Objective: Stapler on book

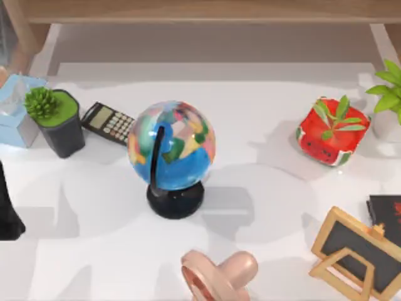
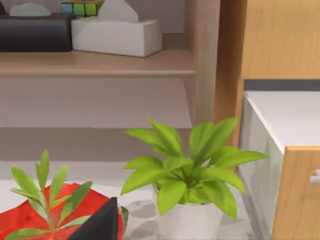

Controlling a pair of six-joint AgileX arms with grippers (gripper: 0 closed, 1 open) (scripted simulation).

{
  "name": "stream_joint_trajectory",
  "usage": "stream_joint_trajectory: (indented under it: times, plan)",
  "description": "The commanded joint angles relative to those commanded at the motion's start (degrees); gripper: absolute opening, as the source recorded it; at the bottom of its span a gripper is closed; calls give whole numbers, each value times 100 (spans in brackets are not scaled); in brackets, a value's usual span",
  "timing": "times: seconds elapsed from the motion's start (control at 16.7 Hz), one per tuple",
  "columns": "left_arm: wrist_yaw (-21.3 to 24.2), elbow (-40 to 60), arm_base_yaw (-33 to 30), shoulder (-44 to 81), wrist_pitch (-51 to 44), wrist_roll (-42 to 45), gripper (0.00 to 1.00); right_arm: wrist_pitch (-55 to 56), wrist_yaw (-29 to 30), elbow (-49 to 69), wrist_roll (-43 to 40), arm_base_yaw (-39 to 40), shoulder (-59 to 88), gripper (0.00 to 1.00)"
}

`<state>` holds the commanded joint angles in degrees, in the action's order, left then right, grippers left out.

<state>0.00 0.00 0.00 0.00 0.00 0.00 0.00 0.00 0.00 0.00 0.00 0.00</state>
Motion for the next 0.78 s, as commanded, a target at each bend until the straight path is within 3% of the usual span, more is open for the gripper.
stream_joint_trajectory:
  times: [0.42, 0.78]
  plan:
    - [0, 0, 0, 0, 0, 0, 100, -608, -9, 846, -17, -130, 861, 100]
    - [0, 0, 0, 0, 0, 0, 100, -2313, -9, 3725, -65, -564, 3767, 100]
